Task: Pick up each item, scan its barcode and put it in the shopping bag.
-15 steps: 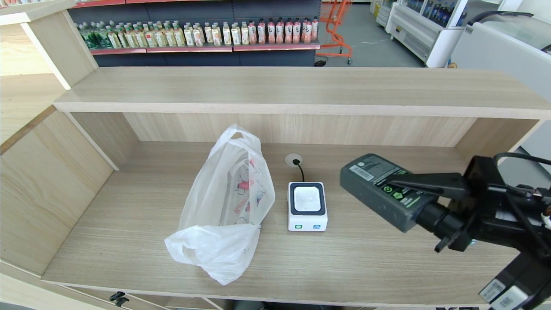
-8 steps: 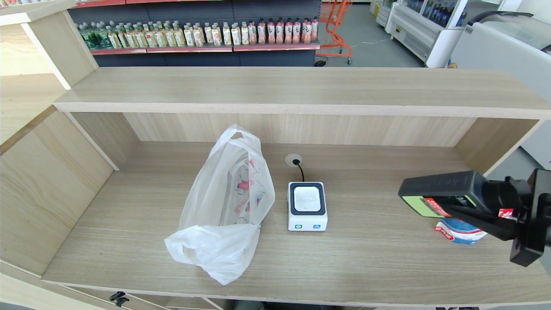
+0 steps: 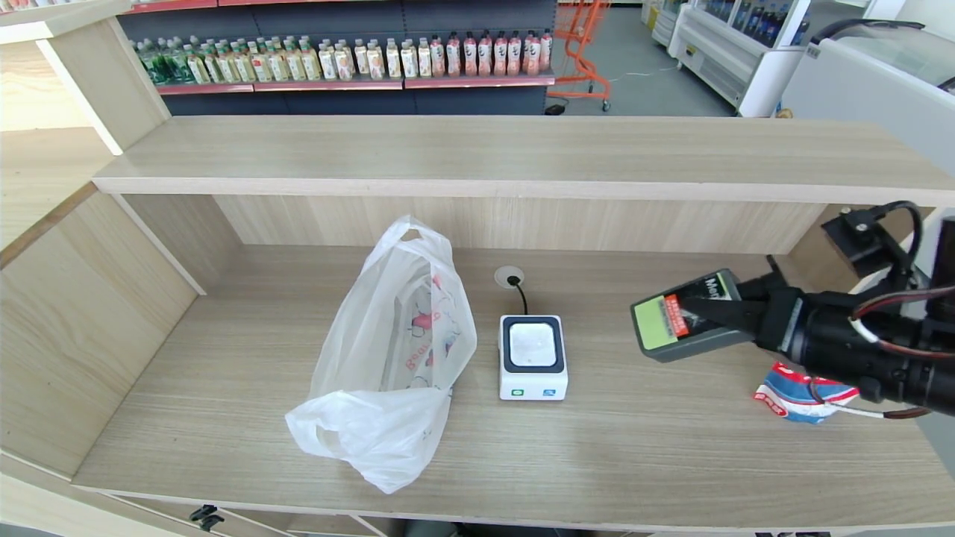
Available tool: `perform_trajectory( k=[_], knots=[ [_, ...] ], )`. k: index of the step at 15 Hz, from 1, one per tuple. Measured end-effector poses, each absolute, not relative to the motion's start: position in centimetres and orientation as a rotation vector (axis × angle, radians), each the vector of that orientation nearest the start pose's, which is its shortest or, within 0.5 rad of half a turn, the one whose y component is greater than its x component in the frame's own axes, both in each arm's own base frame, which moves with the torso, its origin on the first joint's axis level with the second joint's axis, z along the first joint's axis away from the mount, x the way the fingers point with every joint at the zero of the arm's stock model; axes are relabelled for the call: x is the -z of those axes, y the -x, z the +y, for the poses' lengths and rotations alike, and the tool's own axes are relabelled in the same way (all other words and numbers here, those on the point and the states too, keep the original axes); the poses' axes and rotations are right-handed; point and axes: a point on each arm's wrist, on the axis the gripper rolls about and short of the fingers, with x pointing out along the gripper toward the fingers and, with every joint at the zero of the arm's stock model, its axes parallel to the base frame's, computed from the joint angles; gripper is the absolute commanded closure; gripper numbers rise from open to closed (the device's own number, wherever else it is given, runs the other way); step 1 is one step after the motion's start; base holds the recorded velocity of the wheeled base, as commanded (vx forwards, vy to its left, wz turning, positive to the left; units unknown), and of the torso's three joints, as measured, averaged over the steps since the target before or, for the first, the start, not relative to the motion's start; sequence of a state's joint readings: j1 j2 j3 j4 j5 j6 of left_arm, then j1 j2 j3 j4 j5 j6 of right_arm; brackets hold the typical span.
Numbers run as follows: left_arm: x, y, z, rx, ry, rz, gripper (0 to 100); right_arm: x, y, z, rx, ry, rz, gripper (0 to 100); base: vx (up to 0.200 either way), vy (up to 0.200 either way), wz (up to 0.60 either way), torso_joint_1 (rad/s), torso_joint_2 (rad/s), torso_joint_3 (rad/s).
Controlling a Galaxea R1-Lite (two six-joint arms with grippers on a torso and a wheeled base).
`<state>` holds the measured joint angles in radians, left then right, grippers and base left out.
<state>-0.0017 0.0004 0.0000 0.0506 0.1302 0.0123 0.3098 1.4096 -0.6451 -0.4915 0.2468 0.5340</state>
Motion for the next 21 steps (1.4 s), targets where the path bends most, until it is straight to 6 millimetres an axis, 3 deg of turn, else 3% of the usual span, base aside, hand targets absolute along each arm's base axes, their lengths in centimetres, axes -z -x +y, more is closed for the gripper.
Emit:
perform_trajectory(
  k=[4, 8, 15, 21],
  knots=[
    [-7.0, 2.3, 0.3, -0.128, -0.016, 0.052, 0, -17.8, -24.9, 10.7, -0.443, -0.531, 0.539, 100, 0.0, 0.0, 0.0, 0.0, 0.0, 0.0],
    [-7.0, 2.3, 0.3, -0.128, -0.015, 0.052, 0, -16.2, -26.4, 13.2, -0.479, -0.512, 0.604, 100, 0.0, 0.0, 0.0, 0.0, 0.0, 0.0],
    [-7.0, 2.3, 0.3, -0.128, -0.015, 0.052, 0, -14.7, -29.3, 16.6, -0.484, -0.478, 0.62, 100, 0.0, 0.0, 0.0, 0.0, 0.0, 0.0],
    [-7.0, 2.3, 0.3, -0.128, -0.016, 0.052, 0, -14.0, -31.6, 18.3, -0.498, -0.46, 0.612, 100, 0.0, 0.0, 0.0, 0.0, 0.0, 0.0]
  ],
)
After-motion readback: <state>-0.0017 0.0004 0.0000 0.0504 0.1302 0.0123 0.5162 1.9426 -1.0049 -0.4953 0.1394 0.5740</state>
